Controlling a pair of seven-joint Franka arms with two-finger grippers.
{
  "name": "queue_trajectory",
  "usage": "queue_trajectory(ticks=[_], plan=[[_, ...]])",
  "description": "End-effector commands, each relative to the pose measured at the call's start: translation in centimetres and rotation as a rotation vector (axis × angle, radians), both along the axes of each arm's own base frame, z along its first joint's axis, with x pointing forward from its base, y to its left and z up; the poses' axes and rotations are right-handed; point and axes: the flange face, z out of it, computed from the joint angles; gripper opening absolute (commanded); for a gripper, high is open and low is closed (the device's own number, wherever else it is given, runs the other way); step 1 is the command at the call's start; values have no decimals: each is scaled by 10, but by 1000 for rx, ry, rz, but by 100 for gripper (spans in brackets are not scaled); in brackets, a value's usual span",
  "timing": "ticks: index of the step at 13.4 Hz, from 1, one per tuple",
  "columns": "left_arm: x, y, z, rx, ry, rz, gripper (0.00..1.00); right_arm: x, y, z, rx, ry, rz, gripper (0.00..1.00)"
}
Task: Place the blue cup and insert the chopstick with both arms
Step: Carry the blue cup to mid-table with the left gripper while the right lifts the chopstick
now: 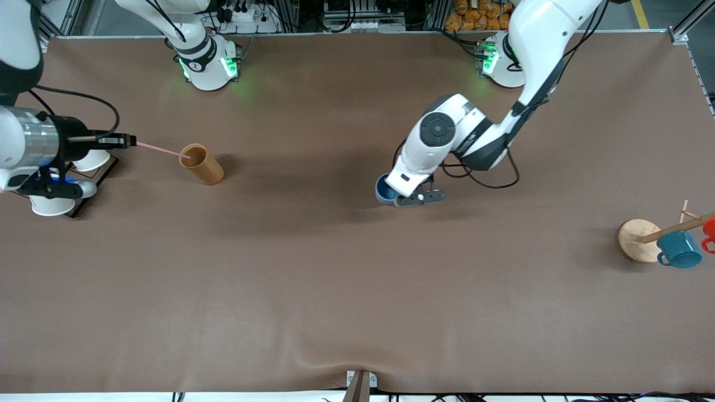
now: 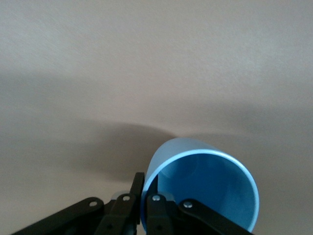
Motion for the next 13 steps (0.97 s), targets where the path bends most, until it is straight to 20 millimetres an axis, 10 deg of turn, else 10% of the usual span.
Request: queue_trajectory(ticks=[1,5,9,13], plan=[[-5,-28,1,-6,-21,31,0,13,37,-7,-12,-19,-88,0],[-17,-49,-12,2,-35,26,3,38,80,-44,115,32,-303,0],[-16,-53,-5,8,-63,51,100,42,144,-57,116,58,-430,0],[-5,-43,49,12,-122,100,100,38,200,-85,130,138,-581,0]])
